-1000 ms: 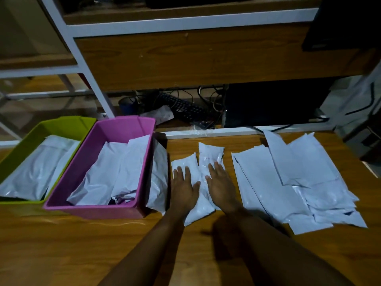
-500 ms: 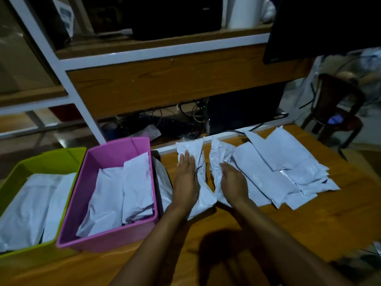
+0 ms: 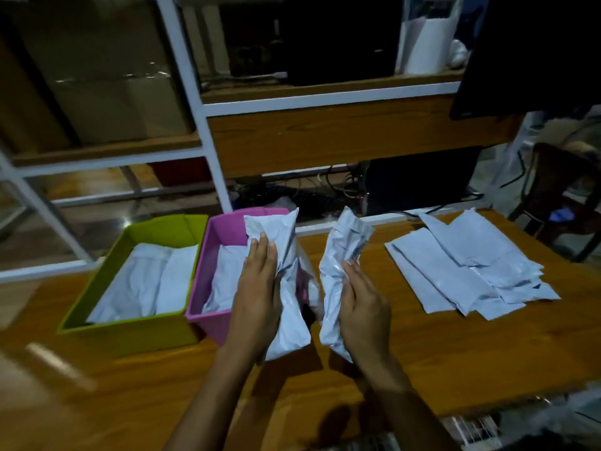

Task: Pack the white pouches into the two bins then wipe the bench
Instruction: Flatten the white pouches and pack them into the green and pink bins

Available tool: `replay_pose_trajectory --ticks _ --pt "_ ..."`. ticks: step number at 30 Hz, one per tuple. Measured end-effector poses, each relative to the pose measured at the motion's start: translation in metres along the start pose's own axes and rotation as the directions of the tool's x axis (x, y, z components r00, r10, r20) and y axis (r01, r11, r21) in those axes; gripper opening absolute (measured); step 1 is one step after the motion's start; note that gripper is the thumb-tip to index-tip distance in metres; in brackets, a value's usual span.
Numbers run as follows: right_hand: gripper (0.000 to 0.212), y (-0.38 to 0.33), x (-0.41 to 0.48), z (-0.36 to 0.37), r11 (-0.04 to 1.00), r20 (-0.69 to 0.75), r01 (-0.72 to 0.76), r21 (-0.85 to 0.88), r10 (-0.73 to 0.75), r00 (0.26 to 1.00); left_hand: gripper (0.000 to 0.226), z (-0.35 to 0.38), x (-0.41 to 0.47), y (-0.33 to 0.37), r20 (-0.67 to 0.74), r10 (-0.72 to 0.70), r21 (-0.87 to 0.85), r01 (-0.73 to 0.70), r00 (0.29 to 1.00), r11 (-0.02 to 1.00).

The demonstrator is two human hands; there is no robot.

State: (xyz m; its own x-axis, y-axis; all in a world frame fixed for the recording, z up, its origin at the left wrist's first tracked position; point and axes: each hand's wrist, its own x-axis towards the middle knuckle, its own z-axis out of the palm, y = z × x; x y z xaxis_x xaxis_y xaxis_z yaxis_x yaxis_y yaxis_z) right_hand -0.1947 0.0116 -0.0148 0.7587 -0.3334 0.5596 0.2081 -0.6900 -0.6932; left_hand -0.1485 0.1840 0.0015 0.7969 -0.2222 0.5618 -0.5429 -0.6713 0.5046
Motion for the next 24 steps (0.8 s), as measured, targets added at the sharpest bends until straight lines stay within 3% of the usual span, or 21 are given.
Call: replay_pose_trajectory --ticks 12,19,24 --pt "0.036 -0.131 -0.025 0.1 0.963 0.163 0.163 0.216 -0.2 0.966 0.054 -0.163 -0.049 -0.109 -0.142 -0.131 0.239 0.163 0.981 0.957" --pt "0.032 -0.181 0.015 0.2 0.961 0.197 0.259 0.098 -0.274 0.941 0.056 -0.207 0.006 -0.221 -0.006 -0.173 0.392 0.162 0.985 0.906" --pt "0.04 -0.186 0.04 0.293 0.968 0.39 0.234 -0.093 -0.181 0.903 0.056 -0.19 0.044 -0.291 0.172 -0.173 0.491 0.068 0.97 0.868"
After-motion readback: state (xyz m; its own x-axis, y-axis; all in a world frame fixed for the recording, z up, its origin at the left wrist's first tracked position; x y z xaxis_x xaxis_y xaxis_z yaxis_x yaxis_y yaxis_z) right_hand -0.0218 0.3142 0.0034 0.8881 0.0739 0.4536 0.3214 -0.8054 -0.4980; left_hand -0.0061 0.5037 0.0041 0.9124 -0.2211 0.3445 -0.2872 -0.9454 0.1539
